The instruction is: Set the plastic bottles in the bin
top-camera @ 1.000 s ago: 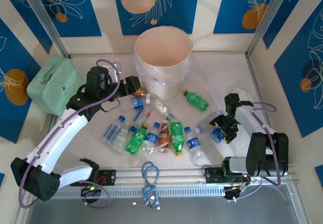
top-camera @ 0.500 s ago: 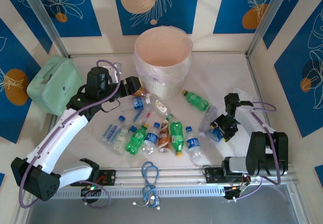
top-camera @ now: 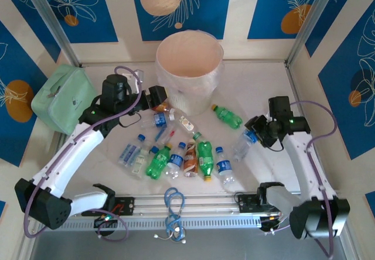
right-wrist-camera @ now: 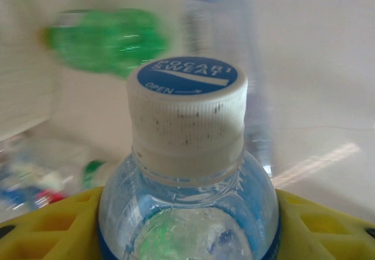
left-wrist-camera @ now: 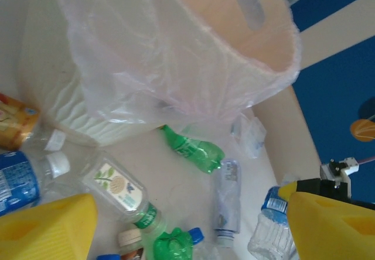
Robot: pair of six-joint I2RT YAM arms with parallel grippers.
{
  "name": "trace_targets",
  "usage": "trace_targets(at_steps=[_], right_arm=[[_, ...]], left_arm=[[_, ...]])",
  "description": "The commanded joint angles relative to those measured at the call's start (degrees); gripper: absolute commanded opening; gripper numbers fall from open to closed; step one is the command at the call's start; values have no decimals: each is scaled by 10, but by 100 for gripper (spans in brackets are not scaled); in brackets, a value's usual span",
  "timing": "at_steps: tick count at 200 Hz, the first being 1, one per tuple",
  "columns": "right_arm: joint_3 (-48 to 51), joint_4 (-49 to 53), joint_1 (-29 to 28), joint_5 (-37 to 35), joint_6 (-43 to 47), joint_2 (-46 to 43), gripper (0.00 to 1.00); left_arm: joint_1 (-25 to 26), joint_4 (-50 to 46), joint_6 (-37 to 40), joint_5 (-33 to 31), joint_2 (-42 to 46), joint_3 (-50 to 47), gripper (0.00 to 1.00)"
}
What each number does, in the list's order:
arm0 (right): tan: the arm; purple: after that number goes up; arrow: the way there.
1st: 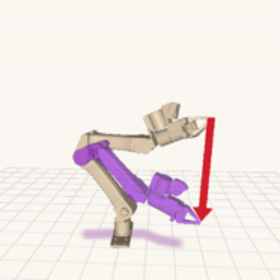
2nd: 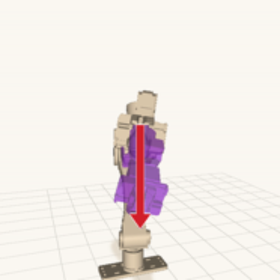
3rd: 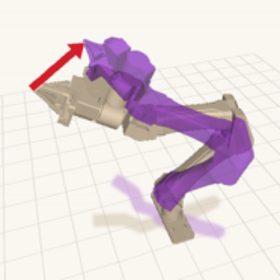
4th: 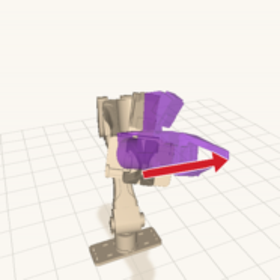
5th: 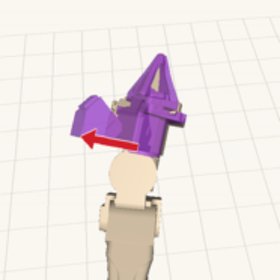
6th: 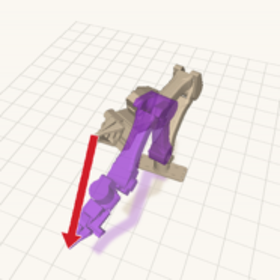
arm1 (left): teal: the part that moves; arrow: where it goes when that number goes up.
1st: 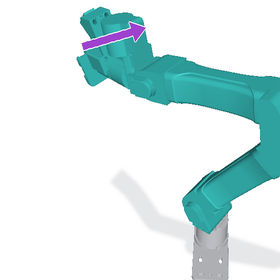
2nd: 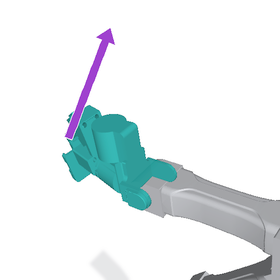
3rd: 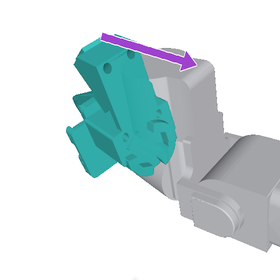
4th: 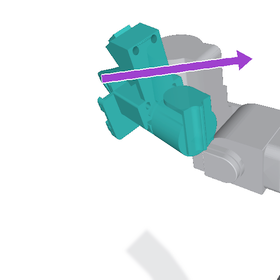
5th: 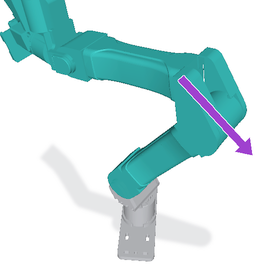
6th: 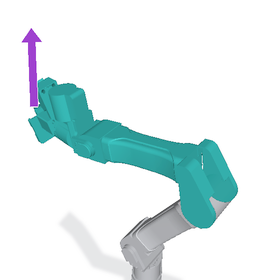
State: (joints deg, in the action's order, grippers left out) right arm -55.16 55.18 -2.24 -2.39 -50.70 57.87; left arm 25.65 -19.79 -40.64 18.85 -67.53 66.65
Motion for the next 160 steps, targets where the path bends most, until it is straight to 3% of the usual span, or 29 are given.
trace_targets(at_steps=[1,38,51,78,122,160], right_arm=[[-31,-72,-22,107,-15,-34,56],[-105,-178,-88,147,-56,-30,56],[-132,-205,-107,157,-68,-14,56],[-166,-283,-123,207,-97,13,56],[-175,-429,-130,260,-169,33,57],[-176,-502,-139,269,-204,49,57]], left_arm=[[9,75,-28,77,-7,12,84],[39,198,-87,149,-12,-12,87],[55,230,-100,169,-18,-12,100],[77,286,-132,191,-28,-18,100],[99,462,-247,224,-53,-42,100],[126,480,-256,229,-74,-37,100]])
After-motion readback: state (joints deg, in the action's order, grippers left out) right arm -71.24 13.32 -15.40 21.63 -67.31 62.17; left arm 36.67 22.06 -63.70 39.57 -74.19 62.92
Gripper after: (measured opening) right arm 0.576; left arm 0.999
